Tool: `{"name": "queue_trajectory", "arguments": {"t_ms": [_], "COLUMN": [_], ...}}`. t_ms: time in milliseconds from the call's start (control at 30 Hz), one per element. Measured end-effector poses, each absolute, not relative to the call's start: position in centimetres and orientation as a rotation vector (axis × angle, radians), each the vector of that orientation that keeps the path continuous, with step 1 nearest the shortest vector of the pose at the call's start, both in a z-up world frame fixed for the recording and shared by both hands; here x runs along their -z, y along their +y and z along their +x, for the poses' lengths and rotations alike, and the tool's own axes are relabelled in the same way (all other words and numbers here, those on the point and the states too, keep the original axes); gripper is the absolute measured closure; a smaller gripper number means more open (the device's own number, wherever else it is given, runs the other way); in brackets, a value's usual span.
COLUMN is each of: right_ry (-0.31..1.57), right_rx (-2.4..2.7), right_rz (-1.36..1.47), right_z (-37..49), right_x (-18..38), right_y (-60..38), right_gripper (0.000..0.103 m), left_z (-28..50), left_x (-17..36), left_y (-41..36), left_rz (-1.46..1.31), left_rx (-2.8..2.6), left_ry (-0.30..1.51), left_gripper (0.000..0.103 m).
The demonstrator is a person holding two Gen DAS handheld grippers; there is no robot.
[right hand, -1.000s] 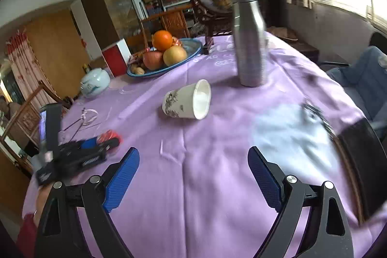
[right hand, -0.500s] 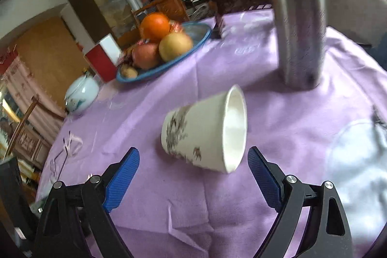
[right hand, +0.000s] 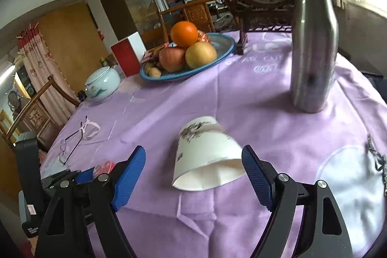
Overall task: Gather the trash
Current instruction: 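Close the right tool on the tipped white paper cup, then lift the jelly cup and paper cup and carry them to the wastebasket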
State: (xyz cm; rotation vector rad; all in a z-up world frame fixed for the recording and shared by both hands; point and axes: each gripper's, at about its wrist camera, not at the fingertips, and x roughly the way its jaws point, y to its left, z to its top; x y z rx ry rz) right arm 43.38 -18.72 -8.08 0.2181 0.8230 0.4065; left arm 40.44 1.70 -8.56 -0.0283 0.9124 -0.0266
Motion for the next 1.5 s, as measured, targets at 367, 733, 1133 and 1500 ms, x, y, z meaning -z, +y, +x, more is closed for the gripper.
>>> {"name": "queue_trajectory", "arguments": {"t_ms": [367, 733, 1133, 1500], "right_ry": [0.927, 0.953, 0.925, 0.931], "right_rx": [-0.342, -0.362, -0.357, -0.325], "right_rz": [0.041, 0.138, -0.01, 0.007], "right_z": [45.8, 46.3, 45.6, 45.5], "right_x": [11.8, 12.0, 11.7, 11.8], "right_y": [-16.7, -17.7, -15.5, -15.9], "right_gripper": [0.012, 0.011, 0.008, 0.019], "left_z": [40.4, 40.4, 40.4, 40.4], "left_x": [8.6, 8.6, 8.7, 8.7], "left_y": [1.6, 1.6, 1.6, 1.7], "left_rz": [-0.02, -0.008, -0.003, -0.001], "left_rx": [0.023, 0.021, 0.02, 0.02], "left_ry": [0.91, 0.908, 0.908, 0.905], "left_gripper": [0.049, 0.049, 0.049, 0.049]}}
